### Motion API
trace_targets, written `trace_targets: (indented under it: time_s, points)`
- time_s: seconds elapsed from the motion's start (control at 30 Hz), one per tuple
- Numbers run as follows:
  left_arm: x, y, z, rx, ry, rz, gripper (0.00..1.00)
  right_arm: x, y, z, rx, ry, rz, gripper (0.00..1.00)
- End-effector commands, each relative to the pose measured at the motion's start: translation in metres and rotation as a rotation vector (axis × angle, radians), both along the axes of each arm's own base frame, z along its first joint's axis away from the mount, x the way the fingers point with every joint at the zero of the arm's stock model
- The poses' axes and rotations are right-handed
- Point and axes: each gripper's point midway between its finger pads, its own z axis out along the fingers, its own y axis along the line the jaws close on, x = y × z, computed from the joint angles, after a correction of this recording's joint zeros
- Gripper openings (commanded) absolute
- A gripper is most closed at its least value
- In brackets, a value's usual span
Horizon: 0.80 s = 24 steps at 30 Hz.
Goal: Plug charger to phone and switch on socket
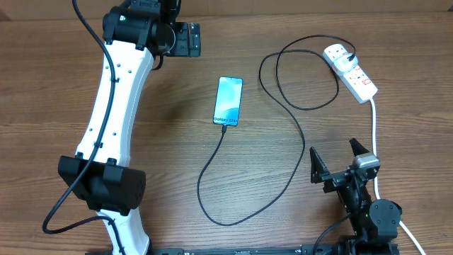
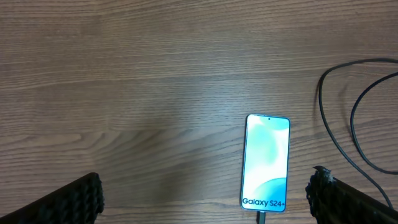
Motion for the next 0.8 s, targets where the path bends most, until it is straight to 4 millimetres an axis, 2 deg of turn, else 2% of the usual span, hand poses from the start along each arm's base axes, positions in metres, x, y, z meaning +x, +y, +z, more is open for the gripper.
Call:
trace_targets:
  time_s: [0.0, 0.77]
  points:
    - [0.0017, 0.0035, -0.0043, 0.014, 0.006, 0.003, 1.00, 0.0000, -0.0004, 0.0004, -0.064, -0.027, -0.003, 1.00]
    - [0.0017, 0.0035, -0.0043, 0.014, 0.007, 0.003, 1.00, -0.0002, 0.0005, 0.0003, -0.048, -0.023, 0.002, 1.00]
